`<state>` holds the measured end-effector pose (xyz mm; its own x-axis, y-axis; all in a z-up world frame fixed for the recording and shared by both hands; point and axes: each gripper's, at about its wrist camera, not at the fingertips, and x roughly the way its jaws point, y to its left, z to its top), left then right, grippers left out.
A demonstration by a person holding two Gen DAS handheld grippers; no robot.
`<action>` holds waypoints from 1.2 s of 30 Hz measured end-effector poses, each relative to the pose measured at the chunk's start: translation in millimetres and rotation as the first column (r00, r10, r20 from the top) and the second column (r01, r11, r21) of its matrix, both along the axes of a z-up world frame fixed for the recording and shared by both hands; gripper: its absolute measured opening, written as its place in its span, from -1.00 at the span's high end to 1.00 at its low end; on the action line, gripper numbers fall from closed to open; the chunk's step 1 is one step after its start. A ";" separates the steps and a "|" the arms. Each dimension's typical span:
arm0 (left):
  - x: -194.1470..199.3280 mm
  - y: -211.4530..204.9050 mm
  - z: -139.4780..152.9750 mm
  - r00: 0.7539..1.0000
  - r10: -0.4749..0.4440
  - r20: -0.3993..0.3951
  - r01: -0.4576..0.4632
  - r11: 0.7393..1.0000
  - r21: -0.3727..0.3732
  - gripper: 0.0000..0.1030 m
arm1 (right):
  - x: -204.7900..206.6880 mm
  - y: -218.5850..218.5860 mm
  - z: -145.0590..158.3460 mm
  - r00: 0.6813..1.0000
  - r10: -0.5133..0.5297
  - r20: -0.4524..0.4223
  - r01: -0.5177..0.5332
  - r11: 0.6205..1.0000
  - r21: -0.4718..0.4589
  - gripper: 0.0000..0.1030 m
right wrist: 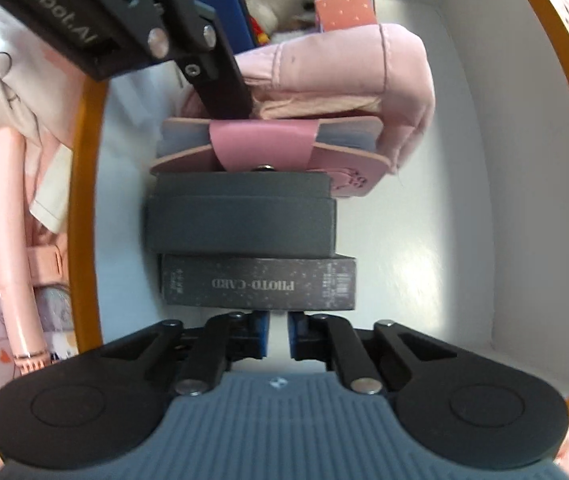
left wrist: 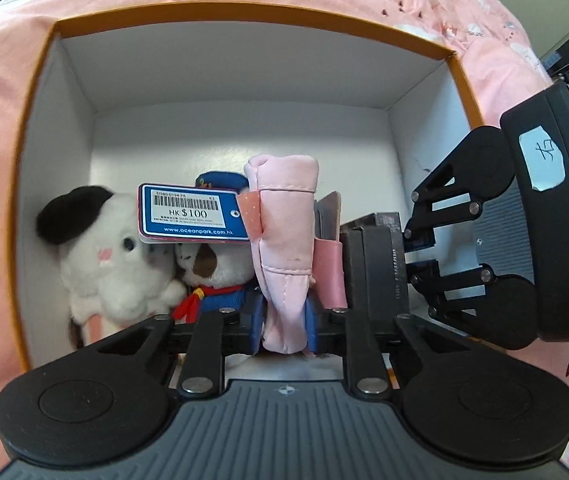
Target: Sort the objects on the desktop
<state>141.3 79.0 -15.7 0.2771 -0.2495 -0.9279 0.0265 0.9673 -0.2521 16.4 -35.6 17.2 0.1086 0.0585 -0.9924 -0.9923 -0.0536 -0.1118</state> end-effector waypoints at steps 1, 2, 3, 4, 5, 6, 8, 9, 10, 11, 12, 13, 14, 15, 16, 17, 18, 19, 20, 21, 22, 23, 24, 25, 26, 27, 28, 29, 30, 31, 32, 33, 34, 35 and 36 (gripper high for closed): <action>-0.9 1.3 1.4 1.000 0.000 -0.001 0.000 1.000 0.011 0.56 | -1.0 2.3 0.9 1.000 0.004 -0.001 -0.004 1.000 0.015 0.84; -1.0 3.1 1.8 1.000 0.004 -0.004 -0.003 1.000 0.014 0.56 | -1.3 4.5 2.0 1.000 0.004 -0.005 -0.004 1.000 0.026 0.84; -0.3 5.1 1.1 1.000 0.012 -0.011 -0.012 1.000 0.008 0.56 | -1.8 6.5 2.6 1.000 0.006 -0.010 -0.005 1.000 0.030 0.84; 0.6 7.0 -0.5 1.000 0.021 -0.018 -0.021 1.000 0.000 0.56 | -2.6 7.9 2.5 1.000 0.011 -0.013 -0.010 1.000 0.029 0.84; 1.0 7.2 -2.2 0.999 0.027 -0.024 -0.027 1.000 -0.001 0.56 | -3.1 8.7 1.7 1.000 0.015 -0.014 -0.014 1.000 0.025 0.84; 1.8 6.3 -3.5 0.999 0.028 -0.024 -0.028 1.000 0.004 0.56 | -3.2 8.8 1.0 1.000 0.013 -0.015 -0.012 1.000 0.025 0.84; 6.0 -0.3 -4.1 0.999 0.023 -0.025 -0.023 1.000 0.018 0.55 | -2.0 7.8 0.8 1.000 -0.007 -0.021 0.007 1.000 0.029 0.84; 6.7 -0.6 -6.1 0.999 0.028 -0.034 -0.028 1.000 0.015 0.55 | -1.2 7.1 1.6 1.000 -0.020 -0.024 0.021 0.999 0.030 0.84; 6.4 0.2 -8.5 0.999 0.031 -0.041 -0.031 0.999 0.010 0.53 | -0.8 6.4 2.9 0.999 -0.029 -0.024 0.030 0.999 0.029 0.84; 6.3 1.0 -10.6 0.998 0.038 -0.050 -0.038 0.999 0.003 0.52 | -1.0 5.4 4.2 0.999 -0.031 -0.021 0.031 0.999 0.027 0.83; 6.1 0.9 -11.0 0.998 0.042 -0.053 -0.042 0.999 0.001 0.51 | -1.2 4.4 5.6 0.999 -0.033 -0.020 0.033 0.999 0.024 0.82; 5.8 0.1 -10.0 0.998 0.040 -0.047 -0.040 0.999 0.004 0.50 | -1.2 3.5 7.3 0.999 -0.036 -0.022 0.036 0.999 0.025 0.82; 5.7 -0.4 -9.0 0.998 0.039 -0.046 -0.039 0.999 0.005 0.49 | -0.9 2.5 9.0 0.999 -0.041 -0.025 0.041 0.999 0.027 0.82; 5.7 -0.7 -7.9 0.998 0.040 -0.045 -0.040 0.999 0.005 0.49 | -0.3 1.6 10.6 0.998 -0.046 -0.030 0.047 0.998 0.028 0.82; 5.7 -0.9 -6.6 0.998 0.040 -0.043 -0.039 0.999 0.006 0.44 | 0.0 0.8 12.2 0.998 -0.050 -0.031 0.051 0.998 0.027 0.81; 5.6 -0.9 -4.9 0.998 0.040 -0.043 -0.039 0.999 0.009 0.42 | -0.1 0.0 13.8 0.998 -0.051 -0.031 0.052 0.998 0.025 0.81; 5.3 -0.9 -2.8 0.998 0.039 -0.044 -0.039 0.999 0.010 0.37 | -0.5 -0.9 15.7 0.998 -0.050 -0.029 0.051 0.998 0.024 0.80; 4.7 -0.9 0.2 0.998 0.038 -0.040 -0.038 0.999 0.012 0.30 | -1.0 -1.9 17.9 0.998 -0.049 -0.028 0.050 0.998 0.023 0.80; 3.7 -1.0 3.9 0.999 0.036 -0.032 -0.035 0.999 0.017 0.24 | -1.5 -3.1 20.0 0.998 -0.049 -0.029 0.050 0.999 0.022 0.80; 2.4 -1.0 8.0 0.999 0.033 -0.023 -0.032 0.999 0.022 0.09 | -1.9 -4.4 22.2 0.998 -0.049 -0.028 0.049 0.999 0.021 0.79; 0.9 -1.0 12.4 0.999 0.031 -0.012 -0.031 0.999 0.027 -0.03 | -2.2 -5.9 24.5 0.998 -0.048 -0.028 0.049 0.999 0.020 0.78; -0.7 -0.8 16.8 1.000 0.027 -0.002 -0.027 0.999 0.026 -0.04 | -2.4 -7.5 27.0 0.998 -0.049 -0.029 0.049 0.999 0.021 0.76; -1.1 -1.7 21.4 1.000 0.024 0.002 -0.024 0.999 0.021 -0.04 | -2.3 -9.0 29.7 0.998 -0.053 -0.031 0.054 0.998 0.022 0.72; -3.5 0.1 25.4 1.000 0.025 0.006 -0.025 1.000 0.013 -0.04 | -2.0 -10.5 32.5 0.998 -0.060 -0.033 0.061 0.998 0.023 0.71; -5.5 1.2 29.7 1.000 0.028 0.013 -0.028 1.000 0.006 -0.04 | -1.8 -12.0 35.2 0.997 -0.067 -0.035 0.068 0.997 0.024 0.70; -7.5 1.7 34.1 0.999 0.031 0.022 -0.031 1.000 0.003 -0.04 | -2.2 -13.5 38.1 0.997 -0.071 -0.037 0.072 0.997 0.026 0.70; -10.5 0.4 37.8 0.999 0.032 0.033 -0.032 0.999 0.003 -0.04 | -3.0 -15.2 41.0 0.997 -0.073 -0.035 0.074 0.997 0.027 0.70; -11.4 7.8 37.2 0.999 0.032 0.043 -0.032 0.999 0.002 -0.04 | -4.0 -17.1 44.0 0.997 -0.075 -0.030 0.076 0.997 0.028 0.69; -13.9 8.9 41.4 0.998 0.033 0.053 -0.033 0.999 0.001 -0.04 | -4.9 -19.1 47.1 0.996 -0.081 -0.022 0.081 0.996 0.027 0.66; -16.7 8.9 45.3 0.997 0.031 0.064 -0.031 1.000 -0.002 -0.04 | -5.8 -21.4 50.7 0.996 -0.089 -0.014 0.090 0.996 0.029 0.62; -19.8 3.7 48.2 0.997 0.029 0.072 -0.029 1.000 -0.005 -0.04 | -6.4 -24.0 54.6 0.995 -0.099 -0.006 0.099 0.994 0.036 0.60; -23.1 5.1 51.9 0.996 0.025 0.083 -0.025 1.000 -0.009 -0.04 | -6.8 -27.1 59.5 0.993 -0.114 0.001 0.114 0.992 0.048 0.60; -27.0 5.5 55.4 0.995 0.020 0.095 -0.019 1.000 -0.014 -0.04 | -6.9 -30.3 64.8 0.991 -0.133 0.004 0.133 0.989 0.064 0.60; -26.9 4.1 56.5 0.994 0.013 0.107 -0.012 1.000 -0.016 -0.04 | -6.9 -34.1 71.5 0.987 -0.160 0.005 0.159 0.983 0.089 0.60; -31.5 2.5 60.0 0.993 0.004 0.121 -0.002 1.000 -0.017 -0.04 | -7.3 -38.2 78.6 0.982 -0.188 0.007 0.186 0.976 0.117 0.59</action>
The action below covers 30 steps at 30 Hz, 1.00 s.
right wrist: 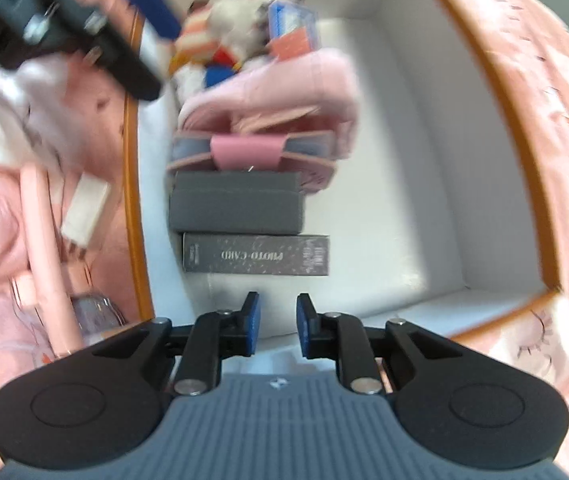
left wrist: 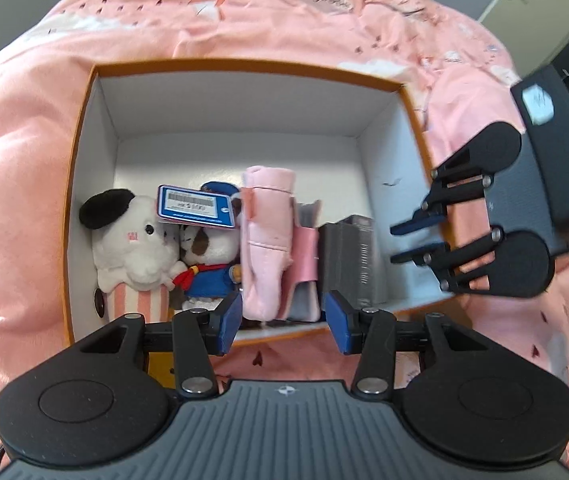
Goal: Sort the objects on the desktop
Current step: 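Withdraw both grippers and move the right gripper to the gold cardboard box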
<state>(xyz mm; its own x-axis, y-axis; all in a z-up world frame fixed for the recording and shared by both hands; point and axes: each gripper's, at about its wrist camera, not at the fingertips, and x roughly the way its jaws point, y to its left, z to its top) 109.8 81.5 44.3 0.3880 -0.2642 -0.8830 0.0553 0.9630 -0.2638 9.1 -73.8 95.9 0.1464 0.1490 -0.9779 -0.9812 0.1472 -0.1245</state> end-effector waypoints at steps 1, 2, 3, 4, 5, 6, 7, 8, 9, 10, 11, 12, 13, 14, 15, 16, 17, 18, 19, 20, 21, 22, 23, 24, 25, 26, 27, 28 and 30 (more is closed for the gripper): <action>-4.1 -1.4 3.4 1.000 -0.008 0.014 0.008 1.000 -0.001 -0.04 | -1.2 -4.7 8.3 0.999 -0.033 0.007 0.033 0.999 0.031 0.57; -9.1 -2.8 7.5 1.000 -0.016 0.026 0.016 1.000 -0.001 -0.04 | -3.4 -9.8 16.5 0.998 -0.067 0.013 0.066 0.996 0.063 0.54; -15.1 -5.1 11.9 0.999 -0.026 0.035 0.027 1.000 -0.001 -0.04 | -6.5 -15.5 24.7 0.995 -0.101 0.020 0.099 0.990 0.097 0.46; -19.6 -6.9 13.9 0.998 -0.037 0.040 0.038 0.999 -0.001 -0.04 | -10.8 -21.9 33.0 0.990 -0.140 0.024 0.136 0.982 0.131 0.45; -23.7 -8.7 15.6 0.998 -0.049 0.042 0.049 0.999 0.002 -0.04 | -21.0 -33.8 32.1 0.982 -0.185 0.024 0.179 0.972 0.153 0.44; -27.8 -10.8 16.2 0.997 -0.062 0.038 0.062 0.998 0.005 -0.04 | -24.8 -46.1 24.3 0.971 -0.236 0.027 0.228 0.958 0.172 0.41; -32.3 -13.1 15.5 0.997 -0.077 0.031 0.077 0.997 0.006 -0.04 | -20.0 -47.9 22.6 0.959 -0.281 0.032 0.270 0.944 0.192 0.33; -37.6 -15.5 15.7 0.996 -0.092 0.024 0.091 0.996 0.008 -0.04 | -19.8 -41.4 16.2 0.948 -0.316 0.034 0.301 0.929 0.215 0.31; -41.6 -17.6 14.1 0.994 -0.105 0.017 0.105 0.994 0.011 -0.04 | -22.8 -50.2 16.9 0.938 -0.346 0.035 0.328 0.914 0.238 0.31; -46.0 -19.1 12.3 0.993 -0.114 0.009 0.114 0.993 0.012 -0.04 | -33.6 -53.8 9.3 0.925 -0.378 0.033 0.357 0.898 0.258 0.31; -48.9 -20.2 9.2 0.993 -0.119 -0.003 0.119 0.993 0.015 -0.04 | -40.5 -58.7 10.9 0.913 -0.407 0.021 0.385 0.880 0.279 0.31; -50.9 -20.4 4.6 0.993 -0.120 -0.016 0.121 0.993 0.018 -0.04 | -45.7 -63.8 11.0 0.904 -0.428 0.006 0.406 0.862 0.303 0.31; -51.1 -20.1 -1.5 0.993 -0.115 -0.033 0.116 0.993 0.022 -0.04 | -40.8 -75.1 5.1 0.896 -0.443 -0.005 0.421 0.847 0.326 0.30; -51.6 -19.5 -8.0 0.993 -0.106 -0.054 0.107 0.994 0.027 -0.04 | -48.4 -81.0 4.4 0.890 -0.456 -0.008 0.431 0.836 0.340 0.30; -50.9 -19.1 -14.7 0.992 -0.096 -0.078 0.099 0.995 0.033 -0.04 | -56.5 -86.5 5.7 0.884 -0.467 -0.005 0.438 0.827 0.352 0.29; -50.9 -18.8 -19.8 0.991 -0.090 -0.098 0.094 0.995 0.035 -0.04 | -64.0 -87.4 3.1 0.877 -0.480 0.002 0.447 0.819 0.359 0.29; -51.2 -18.8 -25.6 0.989 -0.087 -0.116 0.091 0.995 0.032 -0.04 | -69.1 -83.8 -5.9 0.869 -0.495 0.010 0.459 0.812 0.360 0.29; -51.6 -19.2 -30.1 0.987 -0.087 -0.133 0.091 0.995 0.026 -0.04 | -74.7 -83.5 -12.3 0.858 -0.514 0.013 0.476 0.803 0.358 0.29; -52.5 -20.0 -33.6 0.985 -0.095 -0.143 0.098 0.995 0.020 -0.04 | -79.2 -83.5 -18.8 0.845 -0.534 0.010 0.497 0.793 0.353 0.29; -54.4 -22.2 -36.6 0.983 -0.113 -0.146 0.116 0.993 0.017 -0.04 | -84.4 -87.2 -16.2 0.833 -0.553 0.006 0.516 0.783 0.348 0.29; -56.8 -25.2 -37.7 0.980 -0.135 -0.145 0.139 0.990 0.017 -0.07 | -88.1 -87.9 -22.2 0.820 -0.572 0.007 0.535 0.771 0.345 0.29; -58.9 -28.3 -38.7 0.977 -0.154 -0.144 0.159 0.987 0.022 -0.09 | -92.2 -89.9 -24.1 0.807 -0.590 0.010 0.551 0.760 0.344 0.25; -61.4 -31.6 -40.9 0.975 -0.173 -0.141 0.179 0.983 0.030 -0.10 | -95.7 -89.9 -29.7 0.793 -0.608 0.016 0.567 0.749 0.342 0.19; -63.1 -35.2 -42.7 0.971 -0.193 -0.140 0.200 0.979 0.042 -0.12 | -98.5 -89.4 -35.1 0.778 -0.628 0.029 0.583 0.738 0.340 0.15; -64.1 -38.4 -45.6 0.968 -0.208 -0.144 0.217 0.975 0.052 -0.14 | -100.5 -86.5 -42.1 0.764 -0.643 0.048 0.593 0.730 0.340 0.15; -64.8 -40.4 -48.7 0.965 -0.210 -0.155 0.222 0.973 0.064 -0.14 | -102.8 -84.1 -48.0 0.750 -0.657 0.071 0.603 0.724 0.335 0.14; -65.6 -41.2 -51.8 0.965 -0.204 -0.165 0.219 0.973 0.078 -0.14 | -105.5 -81.0 -53.3 0.740 -0.666 0.090 0.609 0.721 0.330 0.14; -66.3 -41.2 -54.5 0.965 -0.196 -0.173 0.214 0.973 0.089 -0.14 | -108.1 -78.7 -57.2 0.732 -0.673 0.104 0.614 0.718 0.328 0.14; -67.6 -40.6 -58.6 0.965 -0.186 -0.187 0.207 0.973 0.102 -0.14 | -113.9 -74.4 -62.7 0.721 -0.682 0.126 0.617 0.714 0.330 -0.04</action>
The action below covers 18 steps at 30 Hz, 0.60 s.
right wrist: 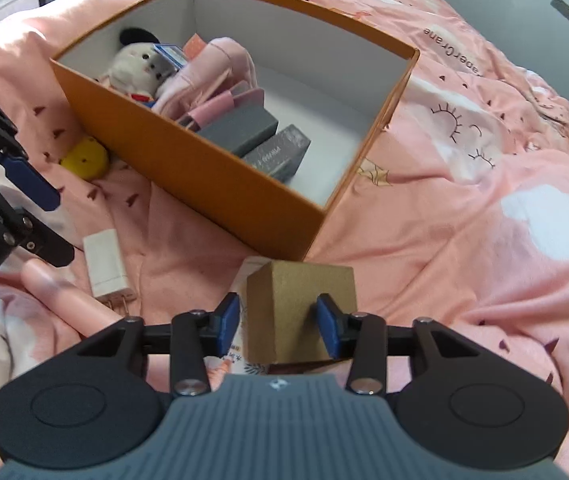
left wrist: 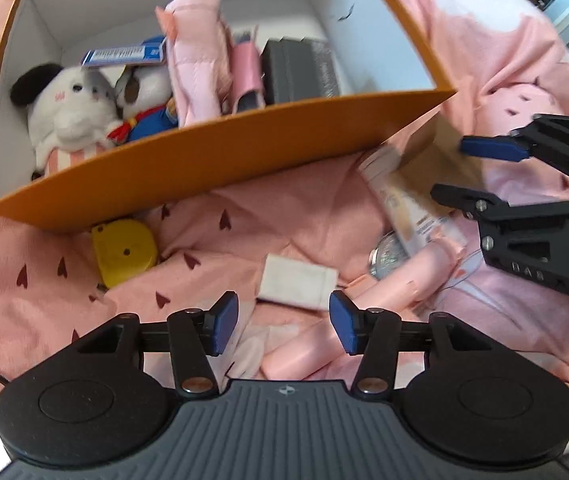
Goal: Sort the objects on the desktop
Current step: 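Withdraw both grippers and move the right gripper to the gold cardboard box, then grasp the gold cardboard box with right gripper while left approaches the yellow tape measure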
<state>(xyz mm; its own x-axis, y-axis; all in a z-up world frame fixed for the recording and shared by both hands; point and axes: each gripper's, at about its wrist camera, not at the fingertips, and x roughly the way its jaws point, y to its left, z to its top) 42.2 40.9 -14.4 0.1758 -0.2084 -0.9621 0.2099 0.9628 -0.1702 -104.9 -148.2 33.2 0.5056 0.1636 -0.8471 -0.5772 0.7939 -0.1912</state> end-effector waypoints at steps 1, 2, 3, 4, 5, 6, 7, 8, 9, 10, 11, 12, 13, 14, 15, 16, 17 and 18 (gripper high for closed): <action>-0.1 -0.2 -1.2 1.000 -0.003 -0.001 0.003 1.000 0.004 -0.14 | -2.5 2.4 -2.6 1.000 -0.003 0.012 0.003 1.000 -0.007 -0.09; -0.6 0.0 -2.9 1.000 -0.006 0.000 0.006 1.000 0.009 -0.14 | -4.5 6.3 -5.5 1.000 0.001 0.028 0.000 1.000 -0.022 -0.10; -1.1 1.3 -4.1 1.000 -0.005 -0.001 0.005 1.000 0.018 -0.14 | -6.5 9.7 -8.4 0.999 0.008 0.046 -0.006 0.999 -0.049 -0.13; -1.1 3.8 -4.7 1.000 0.001 0.000 -0.001 1.000 0.027 -0.14 | -7.2 13.0 -11.3 0.998 0.012 0.061 -0.008 0.997 -0.078 -0.17; 2.0 5.8 -5.4 1.000 0.010 0.002 -0.010 0.999 0.037 -0.14 | -8.1 16.5 -15.3 0.997 0.016 0.074 -0.008 0.994 -0.109 -0.18; 2.5 11.0 -4.6 1.000 0.025 0.008 -0.025 0.999 0.044 -0.14 | -9.3 19.6 -19.3 0.996 0.022 0.087 -0.009 0.990 -0.141 -0.19; 3.3 17.4 -3.1 0.999 0.048 0.016 -0.049 0.998 0.050 -0.15 | -9.9 22.1 -23.2 0.995 0.027 0.098 -0.010 0.985 -0.170 -0.22; 4.9 25.4 -1.4 0.997 0.080 0.023 -0.081 0.995 0.055 -0.16 | -10.2 24.6 -27.0 0.994 0.033 0.104 -0.013 0.982 -0.191 -0.25; 6.8 34.1 -0.2 0.993 0.117 0.029 -0.119 0.991 0.061 -0.17 | -10.0 26.2 -30.6 0.993 0.038 0.109 -0.015 0.978 -0.209 -0.26; 8.6 42.6 0.5 0.987 0.156 0.035 -0.158 0.985 0.070 -0.17 | -9.9 27.8 -34.4 0.992 0.042 0.118 -0.014 0.973 -0.232 -0.26; 10.0 50.2 0.9 0.980 0.195 0.043 -0.198 0.977 0.080 -0.17 | -9.4 29.4 -38.3 0.991 0.045 0.126 -0.011 0.967 -0.255 -0.26; 11.2 57.2 0.5 0.972 0.228 0.052 -0.232 0.968 0.091 -0.19 | -8.8 30.0 -41.4 0.990 0.047 0.133 -0.009 0.963 -0.271 -0.25; 12.2 63.3 -1.0 0.966 0.253 0.057 -0.258 0.961 0.099 -0.21 | -8.5 29.7 -42.4 0.989 0.049 0.137 -0.010 0.962 -0.274 -0.24; 13.3 68.4 -3.9 0.961 0.271 0.058 -0.276 0.956 0.104 -0.22 | -7.6 29.3 -42.7 0.989 0.049 0.140 -0.008 0.961 -0.275 -0.24; 14.6 72.6 -7.9 0.956 0.288 0.057 -0.293 0.949 0.114 -0.22 | -6.4 28.6 -42.7 0.989 0.047 0.139 -0.007 0.962 -0.273 -0.23; 15.8 76.6 -12.4 0.949 0.310 0.061 -0.316 0.940 0.129 -0.22 | -4.9 27.0 -41.8 0.990 0.042 0.137 -0.004 0.964 -0.267 -0.15; 16.7 79.9 -16.7 0.941 0.332 0.069 -0.339 0.930 0.141 -0.22 | -3.0 24.2 -39.7 0.990 0.030 0.140 0.007 0.966 -0.260 -0.07; 17.6 82.2 -20.7 0.933 0.351 0.078 -0.359 0.923 0.141 -0.22 | -0.5 20.3 -36.7 0.990 0.013 0.138 0.021 0.969 -0.244 -0.06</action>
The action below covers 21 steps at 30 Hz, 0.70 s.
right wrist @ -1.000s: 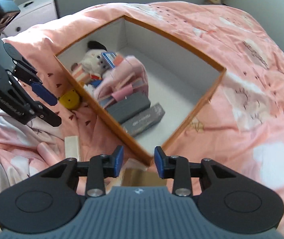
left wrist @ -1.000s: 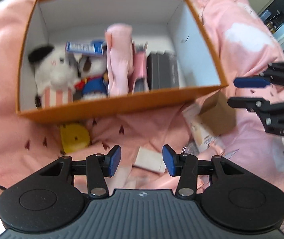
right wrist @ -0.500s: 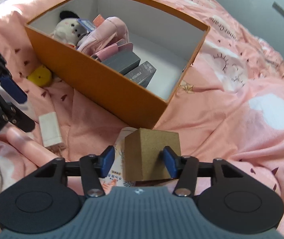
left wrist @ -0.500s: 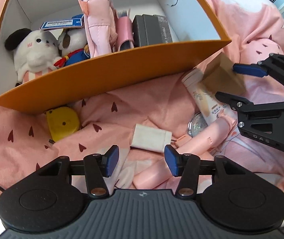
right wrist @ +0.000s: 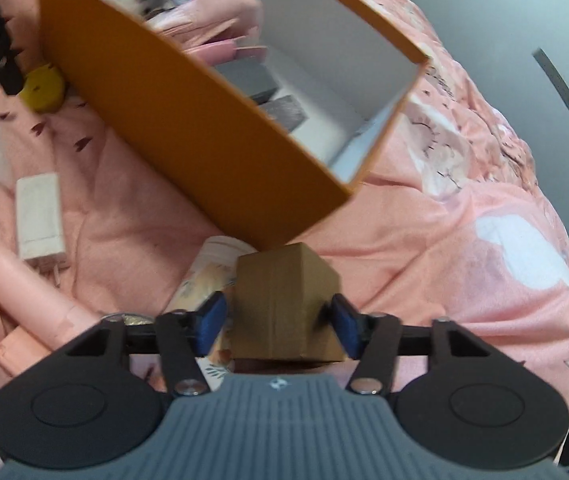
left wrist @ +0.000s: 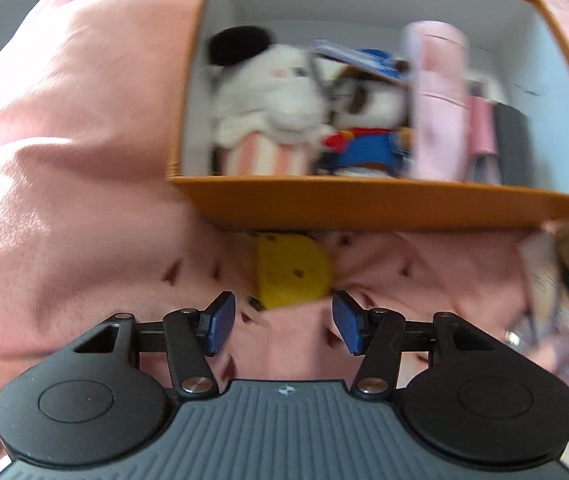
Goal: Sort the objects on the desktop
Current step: 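Grasp the gold cardboard box with right gripper while left approaches the yellow tape measure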
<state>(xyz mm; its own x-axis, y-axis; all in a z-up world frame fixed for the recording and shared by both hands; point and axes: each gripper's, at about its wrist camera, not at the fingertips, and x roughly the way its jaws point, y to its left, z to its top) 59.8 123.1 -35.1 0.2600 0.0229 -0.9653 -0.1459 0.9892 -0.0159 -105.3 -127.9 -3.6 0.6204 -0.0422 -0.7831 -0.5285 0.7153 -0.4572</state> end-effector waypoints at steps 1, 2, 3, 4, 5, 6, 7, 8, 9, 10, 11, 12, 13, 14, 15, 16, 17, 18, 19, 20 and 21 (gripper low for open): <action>0.8 2.3 -3.5 1.000 0.021 0.005 -0.021 1.000 0.000 -0.22 | 3.5 -5.7 3.9 1.000 -0.018 -0.017 0.019 0.999 0.037 -0.06; 1.6 3.7 -6.7 0.999 0.035 0.008 -0.035 0.999 -0.003 -0.22 | 6.9 -11.8 7.8 0.999 -0.037 -0.033 0.039 0.996 0.074 -0.06; 2.4 4.1 -9.7 0.999 0.039 0.012 -0.039 0.999 -0.008 -0.23 | 10.6 -18.4 11.6 0.997 -0.056 -0.050 0.062 0.992 0.113 -0.06; 3.1 4.1 -13.2 0.999 0.040 0.015 -0.040 0.999 -0.010 -0.22 | 13.8 -24.7 15.2 0.995 -0.073 -0.068 0.082 0.986 0.147 -0.06; 3.6 4.3 -17.0 0.999 0.047 0.014 -0.047 0.999 -0.008 -0.22 | 16.9 -31.0 19.2 0.992 -0.089 -0.087 0.104 0.978 0.181 -0.06; 4.1 4.4 -20.8 0.999 0.051 0.011 -0.051 0.999 -0.008 -0.23 | 20.3 -37.6 23.2 0.989 -0.105 -0.108 0.127 0.968 0.216 -0.06; 4.2 4.9 -23.9 0.998 0.053 0.016 -0.053 0.998 -0.016 -0.25 | 24.2 -44.8 26.5 0.984 -0.123 -0.132 0.153 0.955 0.253 -0.06; 4.1 6.2 -26.4 0.998 0.061 0.022 -0.060 0.998 -0.032 -0.28 | 27.7 -51.7 29.7 0.978 -0.139 -0.155 0.179 0.941 0.288 -0.06; 4.1 7.3 -28.7 0.997 0.069 0.023 -0.067 0.997 -0.046 -0.34 | 31.5 -58.7 32.2 0.972 -0.154 -0.179 0.206 0.925 0.321 -0.06; 4.4 7.7 -30.9 0.997 0.068 0.023 -0.067 0.996 -0.058 -0.38 | 34.3 -65.0 35.0 0.965 -0.169 -0.202 0.232 0.908 0.349 -0.04; 5.2 7.3 -33.4 0.998 0.061 0.017 -0.060 0.996 -0.065 -0.39 | 36.6 -70.6 37.3 0.957 -0.183 -0.224 0.257 0.892 0.373 -0.03; 5.7 6.4 -35.8 0.998 0.055 0.016 -0.054 0.997 -0.064 -0.40 | 36.5 -73.3 39.1 0.952 -0.190 -0.241 0.274 0.879 0.389 -0.02; 6.5 4.9 -38.2 0.999 0.049 0.012 -0.048 0.997 -0.059 -0.39 | 37.5 -76.6 40.4 0.948 -0.194 -0.253 0.285 0.871 0.401 -0.02; 7.6 2.5 -41.1 0.999 0.042 0.002 -0.041 0.998 -0.040 -0.39 | 37.9 -77.8 41.5 0.946 -0.197 -0.257 0.290 0.868 0.404 -0.02; 8.0 0.1 -42.6 0.999 0.032 0.001 -0.032 0.999 -0.030 -0.35 | 37.6 -78.4 42.3 0.946 -0.200 -0.254 0.291 0.868 0.402 -0.03; 7.9 -1.8 -42.8 1.000 0.027 0.003 -0.027 0.999 -0.023 -0.30 | 37.0 -78.5 42.8 0.947 -0.203 -0.248 0.290 0.870 0.399 -0.03; 7.1 -3.1 -41.8 1.000 0.022 0.006 -0.022 1.000 -0.019 -0.28 | 36.0 -78.1 43.3 0.948 -0.207 -0.243 0.292 0.871 0.395 -0.03; 5.5 -4.0 -40.0 1.000 0.019 0.014 -0.018 1.000 -0.020 -0.22 | 37.6 -79.1 43.0 0.947 -0.212 -0.242 0.295 0.870 0.394 -0.03; 3.0 -5.0 -37.5 1.000 0.015 0.024 -0.015 1.000 -0.019 -0.21 | 37.3 -79.4 43.3 0.946 -0.217 -0.242 0.300 0.869 0.394 -0.03; 0.2 -6.2 -34.7 0.999 0.009 0.034 -0.008 1.000 -0.021 -0.20 | 36.7 -79.4 43.7 0.945 -0.221 -0.242 0.303 0.868 0.393 -0.03; -2.4 -7.6 -32.1 0.999 0.000 0.041 0.001 1.000 -0.024 -0.20 | 37.7 -80.9 43.6 0.944 -0.224 -0.242 0.307 0.867 0.393 -0.03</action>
